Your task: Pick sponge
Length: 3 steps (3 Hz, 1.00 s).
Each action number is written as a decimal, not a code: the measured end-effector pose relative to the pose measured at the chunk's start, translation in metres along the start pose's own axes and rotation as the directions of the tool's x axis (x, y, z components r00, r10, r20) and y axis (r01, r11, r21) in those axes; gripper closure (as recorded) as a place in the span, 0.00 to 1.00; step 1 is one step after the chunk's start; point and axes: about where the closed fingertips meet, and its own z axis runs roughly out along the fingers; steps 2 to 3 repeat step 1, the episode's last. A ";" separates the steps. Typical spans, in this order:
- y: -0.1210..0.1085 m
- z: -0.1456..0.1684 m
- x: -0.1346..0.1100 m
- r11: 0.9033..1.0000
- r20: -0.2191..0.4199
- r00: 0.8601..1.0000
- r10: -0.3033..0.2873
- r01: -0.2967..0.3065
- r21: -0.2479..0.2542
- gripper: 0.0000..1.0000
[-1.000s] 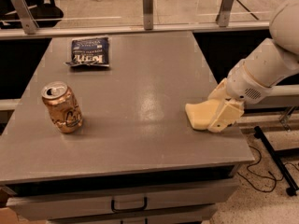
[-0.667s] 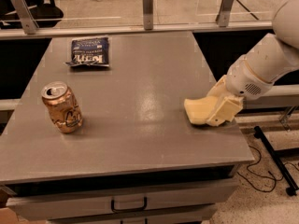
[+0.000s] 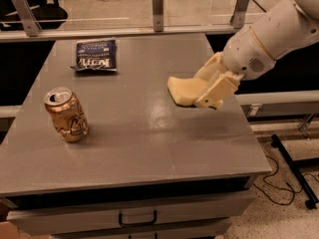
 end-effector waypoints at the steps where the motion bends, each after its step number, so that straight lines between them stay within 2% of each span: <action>1: -0.010 0.003 -0.072 0.997 0.168 0.983 -0.071 0.076 -0.027 1.00; 3: -0.010 0.003 -0.072 0.997 0.168 0.983 -0.071 0.076 -0.027 1.00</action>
Offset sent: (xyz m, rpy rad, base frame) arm 0.0000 0.0000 0.0000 0.0000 0.0000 0.0000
